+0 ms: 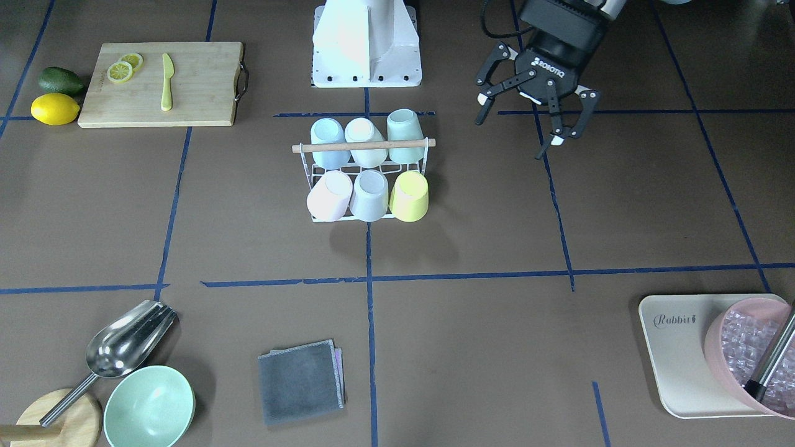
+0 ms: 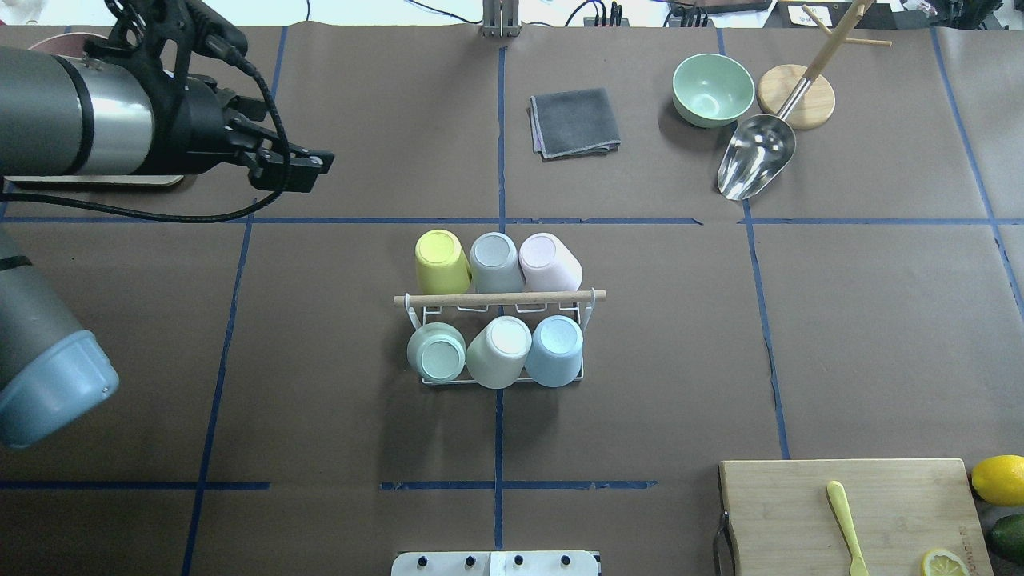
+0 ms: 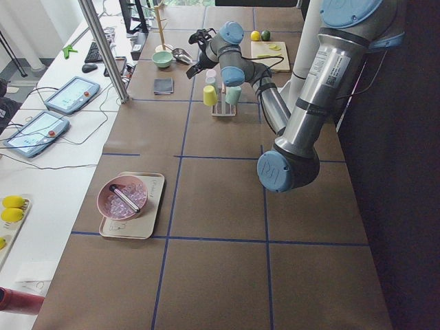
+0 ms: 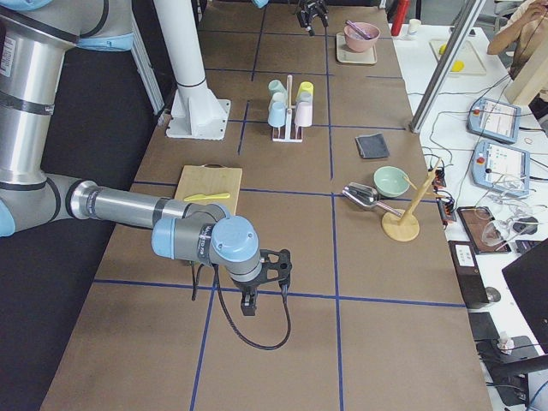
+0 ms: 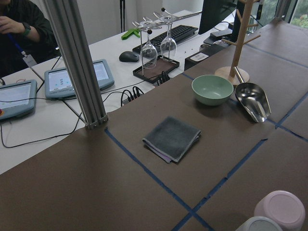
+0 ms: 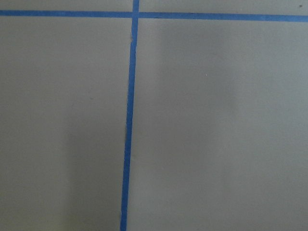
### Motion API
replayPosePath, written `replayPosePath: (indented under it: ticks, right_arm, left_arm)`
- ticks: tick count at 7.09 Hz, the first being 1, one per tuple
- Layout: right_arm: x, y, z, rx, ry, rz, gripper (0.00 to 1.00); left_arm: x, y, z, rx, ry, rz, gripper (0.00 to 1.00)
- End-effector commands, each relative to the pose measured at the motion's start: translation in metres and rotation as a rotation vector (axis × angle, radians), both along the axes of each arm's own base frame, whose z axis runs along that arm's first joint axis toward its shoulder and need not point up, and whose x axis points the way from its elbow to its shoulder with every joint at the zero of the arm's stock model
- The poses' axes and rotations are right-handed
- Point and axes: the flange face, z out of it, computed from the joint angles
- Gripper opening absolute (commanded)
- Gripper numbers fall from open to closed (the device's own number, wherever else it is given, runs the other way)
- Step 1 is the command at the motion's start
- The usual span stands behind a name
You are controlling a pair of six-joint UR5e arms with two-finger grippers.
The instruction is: Place cup on cup holder
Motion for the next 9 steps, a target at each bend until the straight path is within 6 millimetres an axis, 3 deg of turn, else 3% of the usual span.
replayPosePath:
  ticks: [1, 2, 3, 4, 5, 6, 7, 8, 9]
  right_arm:
    - [0.014, -0.017, -0.019, -0.059, 0.133, -0.061, 1.00]
    - [0.018, -0.041, -0.041, -0.008, 0.162, -0.059, 1.00]
    - [0.018, -0.042, -0.036, -0.029, 0.171, -0.055, 1.00]
    - [0.013, -0.042, -0.022, -0.057, 0.161, -0.064, 1.00]
    - [0.009, -0.044, -0.022, -0.061, 0.155, -0.069, 1.00]
    - [0.008, -0.044, -0.021, -0.079, 0.154, -0.046, 1.00]
    - [0.004, -0.046, -0.022, -0.115, 0.150, -0.007, 1.00]
    - [0.001, -0.060, -0.030, -0.104, 0.135, 0.023, 1.00]
    - [-0.005, -0.077, -0.036, -0.108, 0.133, 0.067, 1.00]
  left_arm:
    - [-0.045, -0.012, 0.088, -0.226, -0.094, 0.035, 1.00]
    - [-0.068, -0.014, 0.142, -0.318, -0.152, 0.001, 1.00]
    - [-0.073, -0.012, 0.183, -0.399, -0.188, 0.005, 1.00]
    - [-0.077, -0.024, 0.219, -0.477, -0.207, 0.007, 1.00]
    - [-0.090, -0.022, 0.260, -0.559, -0.236, -0.005, 1.00]
    - [-0.107, -0.032, 0.296, -0.628, -0.256, -0.043, 1.00]
    - [-0.130, -0.043, 0.332, -0.735, -0.226, -0.046, 1.00]
    - [-0.179, -0.054, 0.373, -0.876, -0.122, -0.056, 1.00]
    - [-0.216, -0.057, 0.402, -0.881, -0.082, -0.022, 1.00]
